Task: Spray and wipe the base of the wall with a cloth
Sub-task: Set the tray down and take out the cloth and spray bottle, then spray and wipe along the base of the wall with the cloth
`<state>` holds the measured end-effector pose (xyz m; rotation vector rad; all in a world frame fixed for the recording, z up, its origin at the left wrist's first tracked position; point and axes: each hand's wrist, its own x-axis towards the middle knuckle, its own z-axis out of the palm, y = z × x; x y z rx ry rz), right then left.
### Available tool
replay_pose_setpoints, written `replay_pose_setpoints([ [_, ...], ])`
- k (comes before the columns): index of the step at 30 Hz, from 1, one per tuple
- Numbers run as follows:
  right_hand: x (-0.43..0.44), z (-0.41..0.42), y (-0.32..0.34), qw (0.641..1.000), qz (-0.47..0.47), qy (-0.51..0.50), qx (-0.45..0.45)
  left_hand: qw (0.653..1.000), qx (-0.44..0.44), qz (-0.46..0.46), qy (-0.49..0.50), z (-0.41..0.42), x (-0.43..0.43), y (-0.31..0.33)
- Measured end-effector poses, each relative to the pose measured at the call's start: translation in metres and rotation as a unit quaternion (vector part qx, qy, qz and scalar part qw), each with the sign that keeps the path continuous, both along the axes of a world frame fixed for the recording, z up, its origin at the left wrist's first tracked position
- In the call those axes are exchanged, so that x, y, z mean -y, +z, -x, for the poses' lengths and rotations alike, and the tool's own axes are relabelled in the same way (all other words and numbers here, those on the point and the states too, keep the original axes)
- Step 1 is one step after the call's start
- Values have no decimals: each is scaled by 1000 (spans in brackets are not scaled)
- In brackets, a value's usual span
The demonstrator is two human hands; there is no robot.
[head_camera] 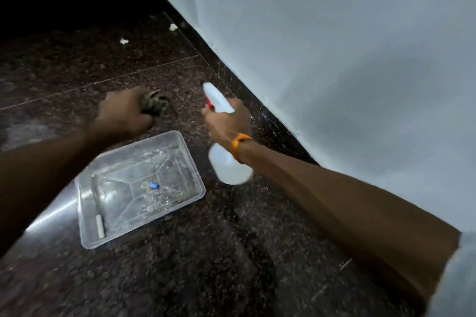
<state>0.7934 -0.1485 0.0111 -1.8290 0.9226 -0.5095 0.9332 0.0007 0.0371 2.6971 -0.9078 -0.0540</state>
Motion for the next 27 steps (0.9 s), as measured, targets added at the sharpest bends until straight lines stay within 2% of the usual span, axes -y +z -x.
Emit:
replay_pose_setpoints([
  [5, 41, 76, -26, 989, 84, -36, -115, 986, -117, 84, 87, 13, 65, 20],
  [8, 54, 104, -42, 981, 92, -51, -162, 968, -176, 125, 128, 26, 91, 9],
  [12, 68, 119, -59, 974, 77, -90, -195, 904, -335, 205, 169, 49, 125, -38],
  [16, 81, 115, -69, 972, 44, -108, -204, 840, -427, 276, 191, 71, 161, -86],
  [21, 94, 106, -70, 964, 0, -160, -214, 795, -489, 295, 204, 90, 189, -124],
  [25, 98, 106, -73, 966, 23, -148, -209, 775, -516, 326, 162, 107, 230, -132],
  [27, 97, 116, -65, 968, 25, -143, -205, 776, -507, 338, 163, 120, 253, -133],
])
